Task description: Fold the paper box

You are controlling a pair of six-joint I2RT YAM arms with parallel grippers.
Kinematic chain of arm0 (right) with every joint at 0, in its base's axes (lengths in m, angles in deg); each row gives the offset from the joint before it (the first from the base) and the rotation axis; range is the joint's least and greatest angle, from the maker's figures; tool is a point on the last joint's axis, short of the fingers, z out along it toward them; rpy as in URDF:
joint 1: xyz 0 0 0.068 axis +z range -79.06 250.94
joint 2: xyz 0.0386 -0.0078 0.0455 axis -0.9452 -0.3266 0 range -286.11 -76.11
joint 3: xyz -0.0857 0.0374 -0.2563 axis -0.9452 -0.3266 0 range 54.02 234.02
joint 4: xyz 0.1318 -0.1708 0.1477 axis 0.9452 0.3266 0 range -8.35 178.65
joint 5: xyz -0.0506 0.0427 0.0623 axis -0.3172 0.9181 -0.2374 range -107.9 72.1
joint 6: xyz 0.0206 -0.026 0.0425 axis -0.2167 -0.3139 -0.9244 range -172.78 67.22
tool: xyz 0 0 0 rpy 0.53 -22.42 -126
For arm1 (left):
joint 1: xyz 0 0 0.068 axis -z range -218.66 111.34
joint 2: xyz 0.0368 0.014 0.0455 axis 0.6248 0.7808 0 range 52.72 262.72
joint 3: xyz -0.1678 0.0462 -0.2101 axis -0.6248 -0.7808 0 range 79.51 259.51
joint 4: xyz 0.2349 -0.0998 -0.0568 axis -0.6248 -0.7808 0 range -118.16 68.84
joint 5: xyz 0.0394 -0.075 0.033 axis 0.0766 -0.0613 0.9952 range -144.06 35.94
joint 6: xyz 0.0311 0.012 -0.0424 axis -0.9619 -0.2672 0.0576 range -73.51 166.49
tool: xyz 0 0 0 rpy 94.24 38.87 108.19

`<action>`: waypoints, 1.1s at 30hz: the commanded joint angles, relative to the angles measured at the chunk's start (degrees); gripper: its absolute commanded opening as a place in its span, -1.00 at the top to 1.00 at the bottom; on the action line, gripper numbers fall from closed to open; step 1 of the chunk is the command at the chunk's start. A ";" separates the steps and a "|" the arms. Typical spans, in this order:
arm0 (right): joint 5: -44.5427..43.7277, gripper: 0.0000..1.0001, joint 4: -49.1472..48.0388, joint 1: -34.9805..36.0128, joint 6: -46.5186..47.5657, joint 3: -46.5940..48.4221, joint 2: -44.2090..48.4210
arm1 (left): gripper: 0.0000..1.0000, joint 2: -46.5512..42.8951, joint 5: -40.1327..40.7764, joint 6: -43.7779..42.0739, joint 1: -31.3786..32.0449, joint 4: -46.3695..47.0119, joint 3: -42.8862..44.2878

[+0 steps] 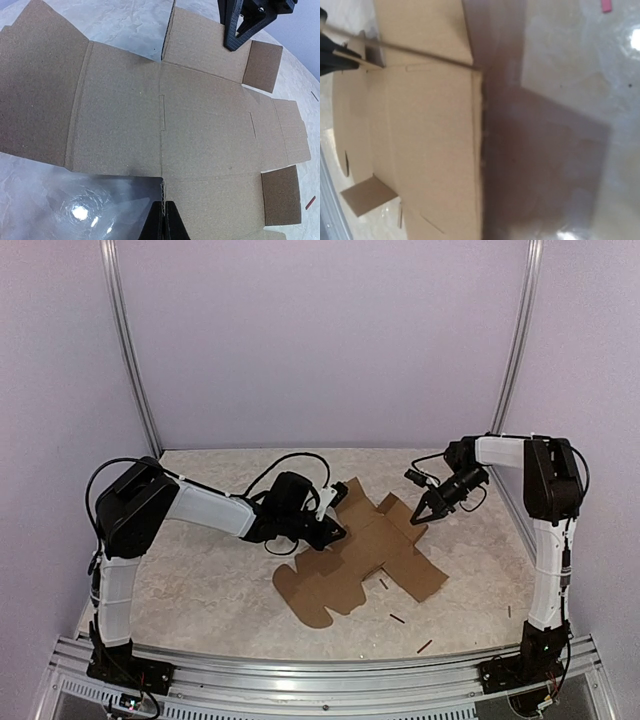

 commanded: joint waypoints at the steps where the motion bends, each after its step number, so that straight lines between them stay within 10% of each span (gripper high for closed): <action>1: -1.77 1.00 0.60 1.27 0.04 -0.71 3.77 | 0.92 -1.86 1.37 0.64 -0.45 1.08 -0.80; 11: -24.35 1.00 -0.45 7.86 1.69 9.74 10.86 | 0.00 -14.45 5.37 -1.96 -0.85 4.30 -12.40; 19: -49.08 1.00 -7.28 16.11 8.99 12.40 14.76 | -0.11 -25.36 9.50 2.10 -5.67 9.64 -25.28; 33: -73.36 1.00 -42.80 30.14 28.41 -10.87 22.04 | -0.15 -10.58 5.76 14.88 -17.76 21.68 -20.98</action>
